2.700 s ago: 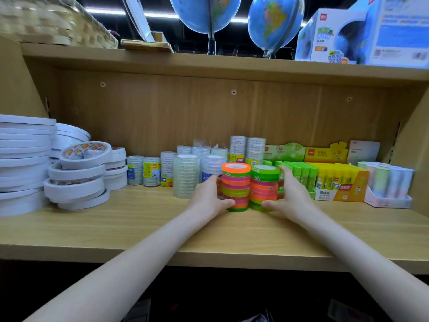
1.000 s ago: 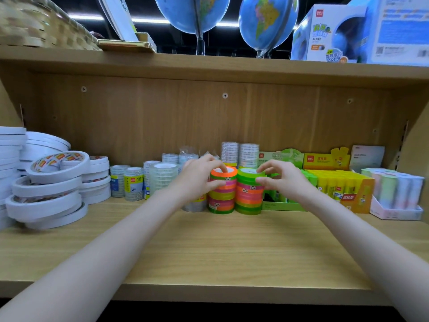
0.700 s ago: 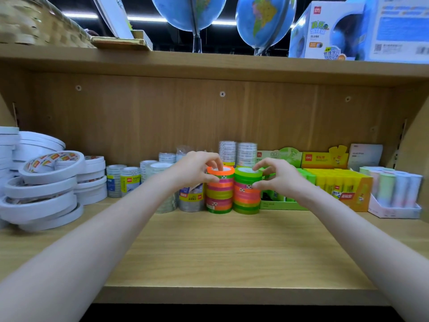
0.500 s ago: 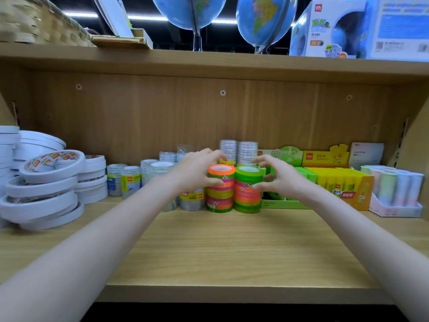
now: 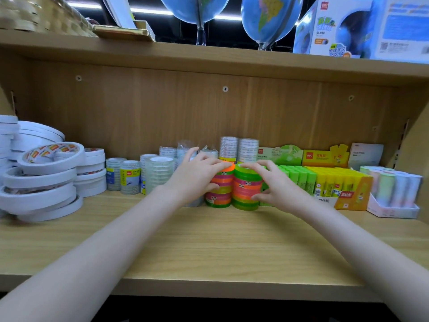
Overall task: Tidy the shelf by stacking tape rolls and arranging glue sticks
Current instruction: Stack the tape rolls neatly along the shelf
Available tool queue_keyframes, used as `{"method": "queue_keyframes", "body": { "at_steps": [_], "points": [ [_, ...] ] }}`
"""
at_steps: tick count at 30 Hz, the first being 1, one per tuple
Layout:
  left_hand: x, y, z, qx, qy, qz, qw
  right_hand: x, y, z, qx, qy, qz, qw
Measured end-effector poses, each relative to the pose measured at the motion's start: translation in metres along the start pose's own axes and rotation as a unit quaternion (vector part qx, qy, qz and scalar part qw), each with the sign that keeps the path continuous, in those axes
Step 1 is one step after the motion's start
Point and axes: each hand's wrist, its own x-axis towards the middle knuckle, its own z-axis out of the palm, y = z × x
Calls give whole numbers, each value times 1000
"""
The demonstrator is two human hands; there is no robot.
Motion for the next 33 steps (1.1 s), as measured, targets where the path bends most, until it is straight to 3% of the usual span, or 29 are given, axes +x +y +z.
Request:
{"method": "queue_keyframes", "body": {
  "at_steps": [10,14,16,18,24,28,33],
  "points": [
    [1,4,2,-10,-19,-7,1000,0,-1,8,11,42,-12,999],
    [-16,-1,3,-102,84,-28,991,1,-13,8,-49,88,-1,995],
    [-32,-17,2,-157,155,-85,972,3,-26,7,-57,119,-15,991],
    [-50,-38,2,-176,177,-142,958,9,-43,11,-56,129,-54,989],
    [-80,-67,6,-347,48,-231,908,38,-84,40,-153,59,-84,983],
    [-80,-78,16,-388,25,-229,892,43,-84,54,-223,61,-77,970],
    [-79,-80,18,-399,2,-219,891,44,-78,55,-224,71,-76,969]
  ]
}}
